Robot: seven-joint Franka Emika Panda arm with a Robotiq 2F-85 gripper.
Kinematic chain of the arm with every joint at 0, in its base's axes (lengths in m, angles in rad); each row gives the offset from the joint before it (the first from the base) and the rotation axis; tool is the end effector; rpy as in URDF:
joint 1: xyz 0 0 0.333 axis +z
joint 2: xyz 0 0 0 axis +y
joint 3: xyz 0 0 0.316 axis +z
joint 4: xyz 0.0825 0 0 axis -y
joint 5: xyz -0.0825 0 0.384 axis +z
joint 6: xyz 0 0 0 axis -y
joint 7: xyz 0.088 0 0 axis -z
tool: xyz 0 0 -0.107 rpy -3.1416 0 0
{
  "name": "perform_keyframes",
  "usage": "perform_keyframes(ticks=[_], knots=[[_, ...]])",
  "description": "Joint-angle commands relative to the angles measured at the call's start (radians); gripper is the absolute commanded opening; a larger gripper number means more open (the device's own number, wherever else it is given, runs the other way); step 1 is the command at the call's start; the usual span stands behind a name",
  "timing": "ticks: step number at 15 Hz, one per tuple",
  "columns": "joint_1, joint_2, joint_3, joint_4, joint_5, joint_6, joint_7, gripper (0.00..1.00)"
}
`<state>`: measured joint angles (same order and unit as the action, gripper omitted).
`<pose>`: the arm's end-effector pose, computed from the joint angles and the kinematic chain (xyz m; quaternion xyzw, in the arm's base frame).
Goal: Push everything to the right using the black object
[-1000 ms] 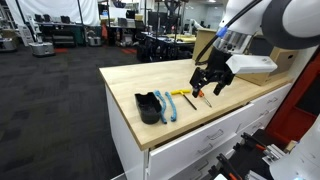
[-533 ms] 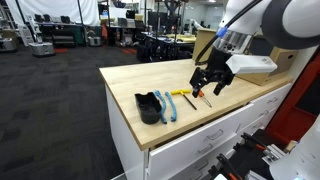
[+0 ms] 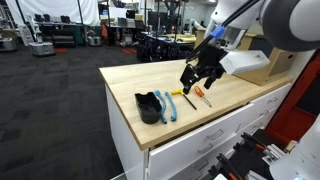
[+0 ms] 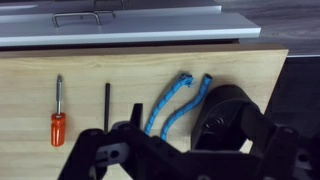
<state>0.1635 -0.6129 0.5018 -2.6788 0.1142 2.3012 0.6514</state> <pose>0.3013 0.2323 0.4188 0.9899 -0.0544 0.1286 0.0236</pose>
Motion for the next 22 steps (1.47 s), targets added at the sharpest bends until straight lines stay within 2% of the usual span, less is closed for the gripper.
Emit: perform_keyframes(ticks=[1, 5, 7, 11, 15, 22], knots=[[-0.029, 0.151, 0.036, 0.085, -0.089, 0.084, 0.048, 1.0], [-0.048, 0.305, -0.014, 0.131, -0.129, 0.217, 0.044, 1.0], [-0.058, 0.39, -0.041, 0.169, -0.144, 0.245, 0.04, 1.0], [-0.045, 0.546, -0.11, 0.277, -0.178, 0.233, 0.033, 1.0], [-0.009, 0.677, -0.177, 0.389, -0.156, 0.219, -0.002, 1.0], [0.034, 0.81, -0.271, 0.464, -0.141, 0.228, -0.051, 1.0]])
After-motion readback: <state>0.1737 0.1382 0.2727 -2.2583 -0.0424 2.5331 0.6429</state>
